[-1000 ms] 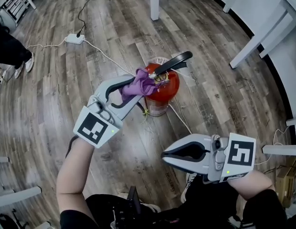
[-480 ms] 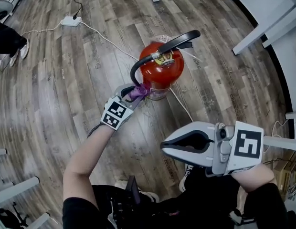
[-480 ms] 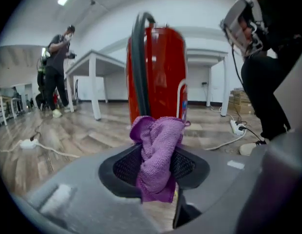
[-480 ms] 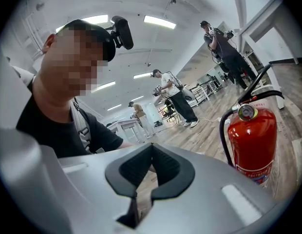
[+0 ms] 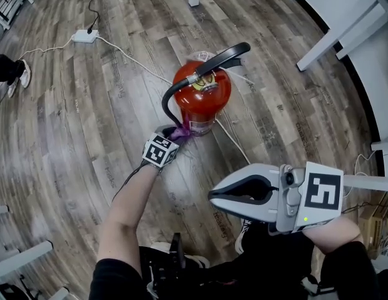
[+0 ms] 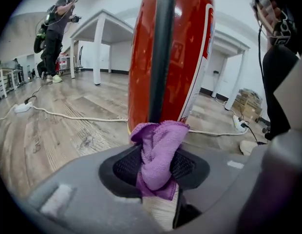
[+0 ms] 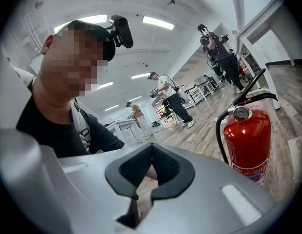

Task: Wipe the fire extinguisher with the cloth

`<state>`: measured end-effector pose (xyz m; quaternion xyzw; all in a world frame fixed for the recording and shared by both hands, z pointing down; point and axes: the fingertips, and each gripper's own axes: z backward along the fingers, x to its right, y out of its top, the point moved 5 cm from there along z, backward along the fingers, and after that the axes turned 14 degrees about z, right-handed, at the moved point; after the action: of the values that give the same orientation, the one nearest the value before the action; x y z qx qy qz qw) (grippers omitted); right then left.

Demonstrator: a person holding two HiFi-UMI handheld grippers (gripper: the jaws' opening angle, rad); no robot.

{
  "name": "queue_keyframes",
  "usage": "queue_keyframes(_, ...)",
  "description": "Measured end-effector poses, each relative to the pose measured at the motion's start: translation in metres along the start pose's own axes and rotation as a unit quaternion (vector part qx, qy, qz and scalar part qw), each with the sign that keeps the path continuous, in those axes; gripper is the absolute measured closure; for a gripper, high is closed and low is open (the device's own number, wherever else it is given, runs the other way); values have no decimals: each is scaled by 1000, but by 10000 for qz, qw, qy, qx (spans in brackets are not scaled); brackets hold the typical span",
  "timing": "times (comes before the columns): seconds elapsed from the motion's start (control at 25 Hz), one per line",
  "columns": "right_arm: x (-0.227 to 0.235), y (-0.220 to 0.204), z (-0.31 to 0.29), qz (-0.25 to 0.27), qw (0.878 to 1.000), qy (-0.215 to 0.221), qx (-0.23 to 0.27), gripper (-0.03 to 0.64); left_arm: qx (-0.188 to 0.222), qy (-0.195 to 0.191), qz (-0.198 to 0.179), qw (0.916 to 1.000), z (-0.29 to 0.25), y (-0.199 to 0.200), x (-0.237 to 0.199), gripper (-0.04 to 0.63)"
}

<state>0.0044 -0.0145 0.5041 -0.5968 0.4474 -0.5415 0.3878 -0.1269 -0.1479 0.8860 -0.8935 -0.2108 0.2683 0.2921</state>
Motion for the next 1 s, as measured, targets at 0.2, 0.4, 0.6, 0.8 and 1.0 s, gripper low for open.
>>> queue_keyframes(0.2,-4,3,1,76,9999,36,69,617,340,-292,-95,9989,42,39,14,448)
queue_keyframes(0.4,-4,6,2,128,9997,63,215,617,965,-440,-894,9903,118,113,39,451)
queue_keyframes(0.6,-9,14,0,190,9983,263,476,617,1361,-292,-1384,9806,177,165,60,452)
queue_keyframes(0.8,-12,23,4,252,9966,357,704,617,1865,-294,-1814,9651,214,212,91,451)
queue_keyframes(1.0,-13,26,8,293,9952,358,859,617,2406,-347,-1864,9519,235,265,119,462)
